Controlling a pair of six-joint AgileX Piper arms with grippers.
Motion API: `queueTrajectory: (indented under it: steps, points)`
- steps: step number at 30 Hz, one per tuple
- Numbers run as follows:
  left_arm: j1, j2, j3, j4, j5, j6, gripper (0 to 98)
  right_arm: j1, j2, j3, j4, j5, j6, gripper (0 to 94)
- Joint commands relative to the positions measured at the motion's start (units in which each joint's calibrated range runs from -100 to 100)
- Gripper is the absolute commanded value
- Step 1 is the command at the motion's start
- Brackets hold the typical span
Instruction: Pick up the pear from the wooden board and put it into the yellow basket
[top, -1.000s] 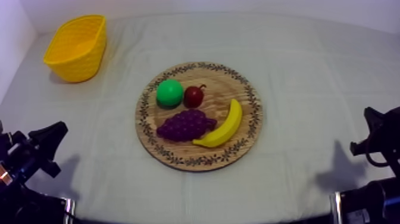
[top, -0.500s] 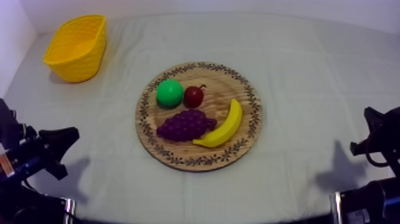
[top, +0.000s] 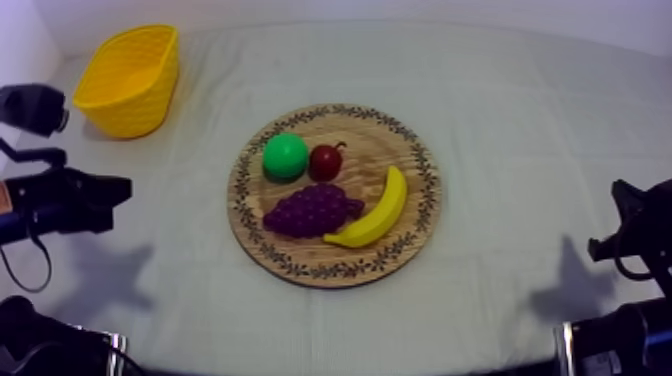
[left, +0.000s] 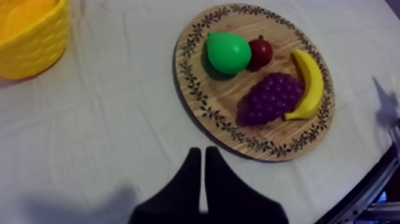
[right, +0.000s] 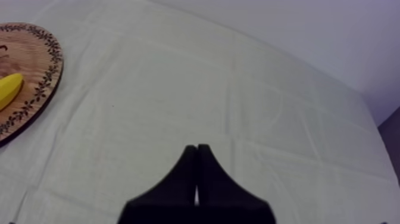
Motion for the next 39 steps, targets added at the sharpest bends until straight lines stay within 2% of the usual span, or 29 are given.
queueTrajectory:
  steps: [1,11,14,19,26,32,39]
  points:
    - [-0.46,5.49,-7.17,0.26,4.76,-0.47,0.0,0.00,0.00,-0.02,0.00,0.02,0.01,0.4]
    - [-0.37,21.48,-22.20,1.59,14.73,-0.61,0.0,0.00,0.00,-0.02,0.00,0.02,-0.01,0.4]
    - [0.15,25.82,-24.61,2.51,15.25,0.18,0.0,0.00,0.00,-0.02,0.00,0.02,0.02,0.4]
    - [-0.55,32.12,-27.60,5.36,14.28,-0.88,0.0,0.00,0.00,-0.02,0.00,0.02,0.01,0.4]
    - [-0.46,40.70,-35.08,6.27,17.03,-2.87,0.0,0.00,0.00,-0.02,0.00,0.02,0.01,0.4]
    - [1.31,47.28,-40.14,5.69,19.85,-2.89,0.0,0.00,0.00,-0.02,0.00,0.02,0.01,0.4]
    - [5.63,52.99,-48.44,1.65,24.97,2.31,0.1,0.00,0.00,-0.02,0.00,0.02,0.01,0.4]
